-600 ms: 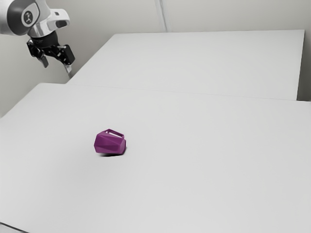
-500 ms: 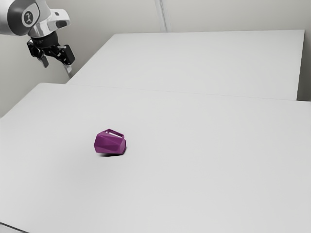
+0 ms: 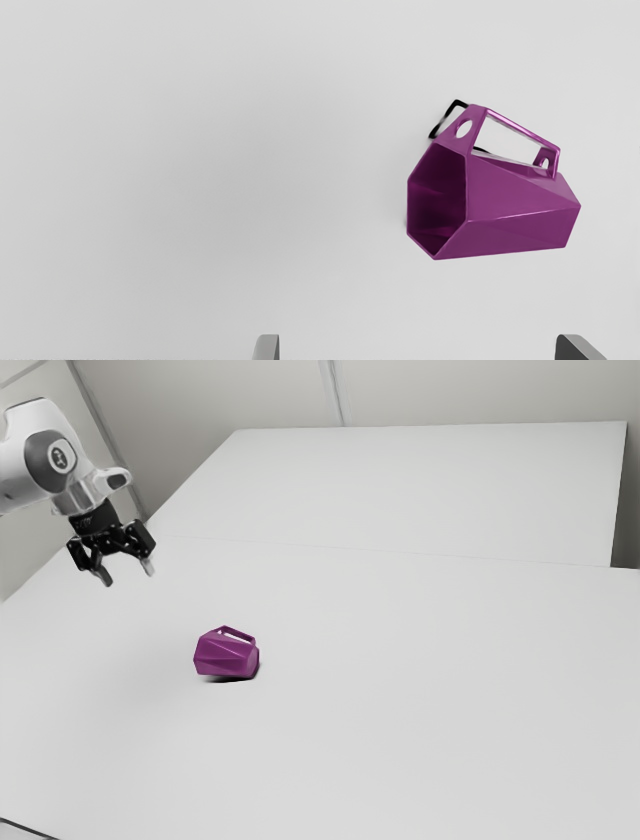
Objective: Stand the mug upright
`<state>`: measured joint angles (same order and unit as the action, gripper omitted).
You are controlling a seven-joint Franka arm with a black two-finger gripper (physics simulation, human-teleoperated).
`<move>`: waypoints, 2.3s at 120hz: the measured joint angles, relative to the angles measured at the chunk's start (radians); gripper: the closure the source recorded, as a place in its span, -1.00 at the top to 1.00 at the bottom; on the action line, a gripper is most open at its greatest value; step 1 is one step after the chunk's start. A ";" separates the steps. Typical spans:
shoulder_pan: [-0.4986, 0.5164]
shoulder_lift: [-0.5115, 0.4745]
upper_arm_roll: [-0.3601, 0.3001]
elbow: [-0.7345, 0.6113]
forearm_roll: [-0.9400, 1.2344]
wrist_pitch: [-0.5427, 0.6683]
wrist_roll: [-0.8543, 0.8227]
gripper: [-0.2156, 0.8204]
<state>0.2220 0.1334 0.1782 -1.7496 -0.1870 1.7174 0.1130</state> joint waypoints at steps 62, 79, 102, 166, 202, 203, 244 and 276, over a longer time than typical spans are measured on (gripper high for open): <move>0.070 0.234 0.003 -0.089 -0.479 -0.001 0.064 0.58; 0.071 0.260 0.003 -0.083 -0.541 0.005 0.089 0.58; 0.066 0.290 -0.001 -0.082 -0.618 0.023 0.118 0.58; 0.053 0.307 -0.025 -0.104 -0.750 0.043 0.163 0.08; 0.028 0.307 -0.050 -0.113 -0.771 0.041 0.161 -0.75; 0.028 0.307 -0.052 -0.113 -0.773 0.041 0.160 -0.76; -0.056 0.195 -0.073 -0.088 -0.591 0.080 0.127 -0.90; -0.198 0.067 -0.108 -0.150 -0.021 0.270 0.064 -0.93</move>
<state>0.0244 0.2001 0.0702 -1.8992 -0.2081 1.9874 0.1772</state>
